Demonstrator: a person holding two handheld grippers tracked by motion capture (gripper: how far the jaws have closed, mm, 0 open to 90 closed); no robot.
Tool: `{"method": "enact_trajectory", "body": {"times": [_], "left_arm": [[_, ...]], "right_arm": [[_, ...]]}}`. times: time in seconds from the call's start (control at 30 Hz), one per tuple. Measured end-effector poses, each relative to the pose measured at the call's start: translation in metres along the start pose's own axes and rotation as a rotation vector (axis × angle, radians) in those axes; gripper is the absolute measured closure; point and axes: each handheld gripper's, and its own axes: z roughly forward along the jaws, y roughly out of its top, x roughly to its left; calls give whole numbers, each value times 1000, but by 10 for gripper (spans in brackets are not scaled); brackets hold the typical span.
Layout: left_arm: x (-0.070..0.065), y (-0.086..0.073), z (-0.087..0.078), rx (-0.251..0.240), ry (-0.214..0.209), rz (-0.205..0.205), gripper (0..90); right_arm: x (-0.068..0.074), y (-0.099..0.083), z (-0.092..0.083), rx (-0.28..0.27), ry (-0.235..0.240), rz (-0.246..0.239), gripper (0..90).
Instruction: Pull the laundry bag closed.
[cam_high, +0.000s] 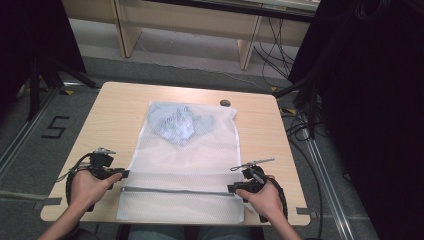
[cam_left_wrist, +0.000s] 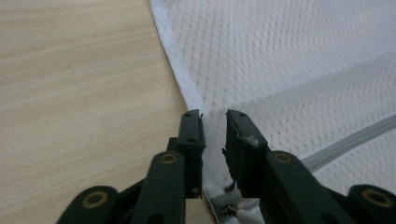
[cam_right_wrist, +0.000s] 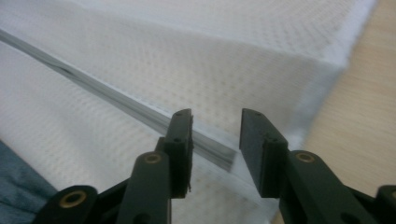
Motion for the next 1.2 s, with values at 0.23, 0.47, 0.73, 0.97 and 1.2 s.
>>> {"method": "enact_trajectory", "body": {"times": [0.23, 0.47, 0.73, 0.97, 1.2], "left_arm": [[-3, -1, 4, 97, -9, 22, 876], [-2, -1, 9, 121, -28, 2, 894], [0, -2, 10, 148, -34, -19, 896], [-1, 0, 5, 123, 6, -13, 896], [0, -4, 9, 195, 1, -29, 897]], "right_arm": [[31, 12, 7, -39, 71, -90, 708], [78, 25, 23, 5, 130, -148, 726], [122, 34, 40, 30, 166, -223, 745], [139, 41, 56, 35, 195, -263, 741], [154, 48, 68, 42, 216, -245, 736]]}}
